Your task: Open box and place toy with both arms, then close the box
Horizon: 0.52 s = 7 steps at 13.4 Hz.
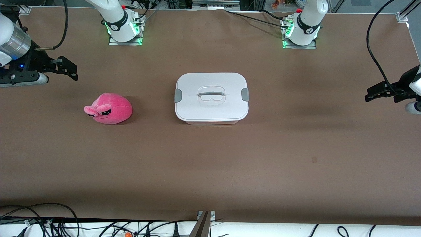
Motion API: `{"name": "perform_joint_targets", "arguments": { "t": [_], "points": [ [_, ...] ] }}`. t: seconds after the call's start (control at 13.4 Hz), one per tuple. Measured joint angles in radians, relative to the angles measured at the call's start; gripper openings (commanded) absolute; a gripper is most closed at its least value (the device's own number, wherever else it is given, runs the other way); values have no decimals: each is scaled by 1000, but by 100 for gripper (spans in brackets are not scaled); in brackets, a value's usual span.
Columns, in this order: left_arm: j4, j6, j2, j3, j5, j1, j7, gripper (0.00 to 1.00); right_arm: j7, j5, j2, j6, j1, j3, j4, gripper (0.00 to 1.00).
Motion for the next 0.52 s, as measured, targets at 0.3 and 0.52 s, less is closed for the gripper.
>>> {"name": "perform_joint_targets", "arguments": {
  "t": [0.3, 0.52],
  "points": [
    [4, 0, 8, -1, 0, -1, 0, 100, 0, -2, 2, -4, 0, 1, 0, 100],
    [5, 0, 14, -1, 0, 1, 0, 100, 0, -10, 6, -4, 2, 6, 0, 100]
  ]
}}
